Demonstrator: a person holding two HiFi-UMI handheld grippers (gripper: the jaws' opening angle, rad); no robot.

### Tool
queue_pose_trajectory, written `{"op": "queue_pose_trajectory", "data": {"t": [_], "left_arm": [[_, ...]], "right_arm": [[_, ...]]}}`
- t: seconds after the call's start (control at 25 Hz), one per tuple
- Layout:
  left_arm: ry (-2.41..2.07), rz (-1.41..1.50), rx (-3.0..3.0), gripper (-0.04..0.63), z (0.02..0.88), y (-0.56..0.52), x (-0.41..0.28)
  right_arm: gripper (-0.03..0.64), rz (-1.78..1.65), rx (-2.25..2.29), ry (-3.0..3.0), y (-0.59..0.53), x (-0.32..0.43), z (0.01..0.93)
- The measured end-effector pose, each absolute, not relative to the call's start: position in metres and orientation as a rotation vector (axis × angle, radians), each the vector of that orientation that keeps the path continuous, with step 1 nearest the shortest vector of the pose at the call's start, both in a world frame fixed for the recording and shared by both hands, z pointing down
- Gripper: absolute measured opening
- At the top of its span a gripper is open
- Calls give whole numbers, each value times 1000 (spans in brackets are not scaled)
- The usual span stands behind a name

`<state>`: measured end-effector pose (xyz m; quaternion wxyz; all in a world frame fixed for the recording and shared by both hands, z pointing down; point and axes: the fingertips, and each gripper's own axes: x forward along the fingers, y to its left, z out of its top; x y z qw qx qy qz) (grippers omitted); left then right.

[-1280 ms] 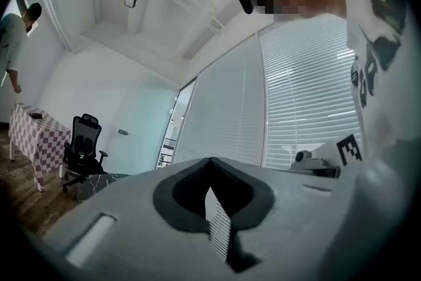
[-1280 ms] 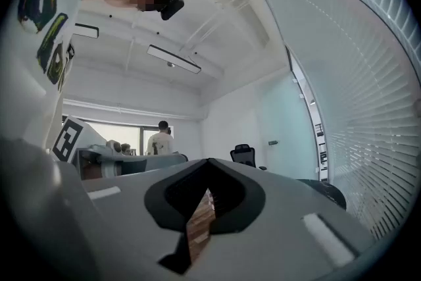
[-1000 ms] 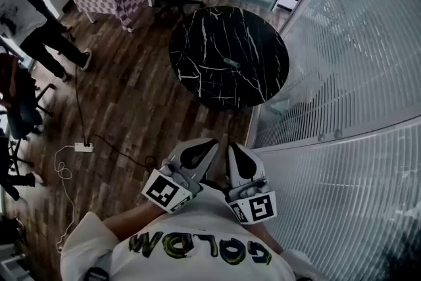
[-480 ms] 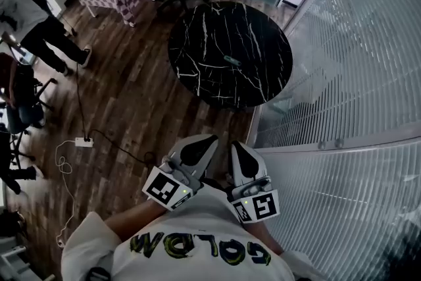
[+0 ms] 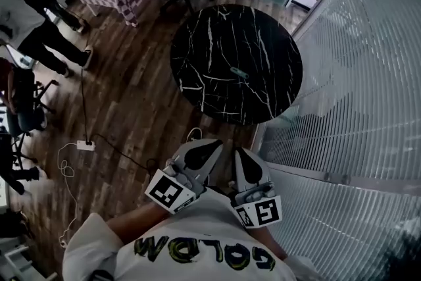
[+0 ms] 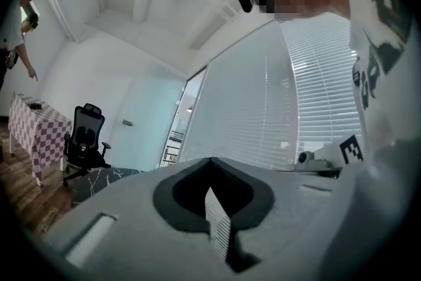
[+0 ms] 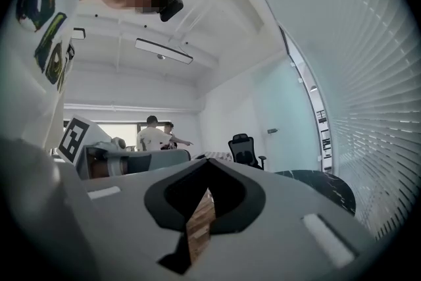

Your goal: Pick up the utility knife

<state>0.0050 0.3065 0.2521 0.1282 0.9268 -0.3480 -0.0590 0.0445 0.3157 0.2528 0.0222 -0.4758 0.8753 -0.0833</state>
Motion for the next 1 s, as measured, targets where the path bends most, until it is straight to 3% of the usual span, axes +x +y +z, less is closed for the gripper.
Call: {"op": "queue_pose_trajectory", "data": {"t": [0.56,1.0], "left_arm": [[-1023,-217,2715,3,237,114,-36],[-908,-177,2762,3,249,39,-11]], "right_arm": [[2,-129,-1489,2671,123,9,227],[2,-174,-1645,2618,50,35,249]]}}
